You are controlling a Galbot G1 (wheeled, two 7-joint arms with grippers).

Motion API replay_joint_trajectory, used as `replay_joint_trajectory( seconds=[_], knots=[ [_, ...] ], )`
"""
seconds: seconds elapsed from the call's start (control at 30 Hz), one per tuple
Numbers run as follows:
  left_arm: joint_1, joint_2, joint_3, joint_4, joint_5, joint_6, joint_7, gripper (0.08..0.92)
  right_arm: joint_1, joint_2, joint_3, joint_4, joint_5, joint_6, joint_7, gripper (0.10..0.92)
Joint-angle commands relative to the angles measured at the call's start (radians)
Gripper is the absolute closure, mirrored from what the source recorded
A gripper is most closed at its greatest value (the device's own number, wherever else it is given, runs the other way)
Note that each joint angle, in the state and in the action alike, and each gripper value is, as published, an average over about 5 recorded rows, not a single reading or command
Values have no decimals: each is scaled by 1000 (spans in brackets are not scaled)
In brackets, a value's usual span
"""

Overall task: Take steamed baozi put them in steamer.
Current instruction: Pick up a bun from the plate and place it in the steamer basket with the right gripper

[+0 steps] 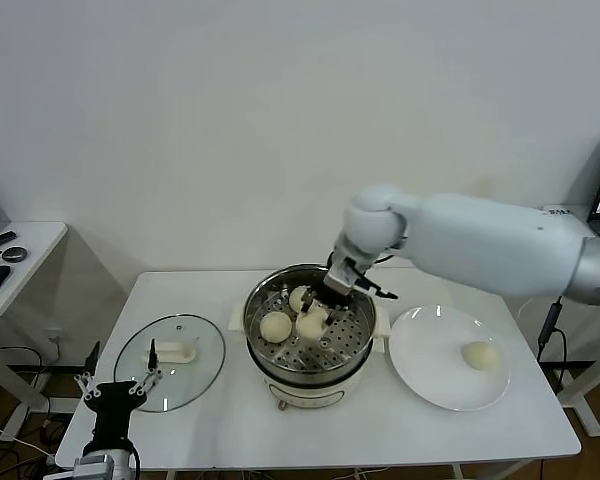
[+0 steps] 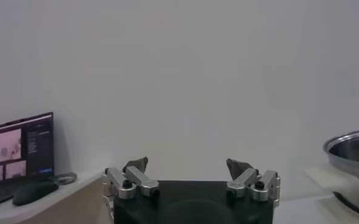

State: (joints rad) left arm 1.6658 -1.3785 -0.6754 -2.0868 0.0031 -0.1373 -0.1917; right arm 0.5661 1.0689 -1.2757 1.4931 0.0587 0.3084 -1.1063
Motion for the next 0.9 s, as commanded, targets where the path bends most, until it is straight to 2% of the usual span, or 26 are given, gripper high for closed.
replay_joint_trajectory(
  seconds=[0.03, 0.2, 0.53, 0.73, 0.9],
  knots=[
    [-1, 1, -6, 3, 0, -1, 0, 177, -7, 87, -47, -23, -163, 183, 25, 575],
    [-2, 2, -8, 6, 0, -2, -1, 177, -26, 84, -46, -26, -218, 202, 25, 575],
    [-4, 0, -3, 17, 1, -5, -2, 177, -41, 63, -64, 11, -194, 195, 21, 542],
    [-3, 1, -1, 18, 2, -4, -2, 177, -31, 38, -37, 9, -187, 187, 29, 437],
    [-3, 6, 4, 16, 4, -2, 0, 177, 31, -33, 13, 30, -128, 128, -7, 294]
  ],
)
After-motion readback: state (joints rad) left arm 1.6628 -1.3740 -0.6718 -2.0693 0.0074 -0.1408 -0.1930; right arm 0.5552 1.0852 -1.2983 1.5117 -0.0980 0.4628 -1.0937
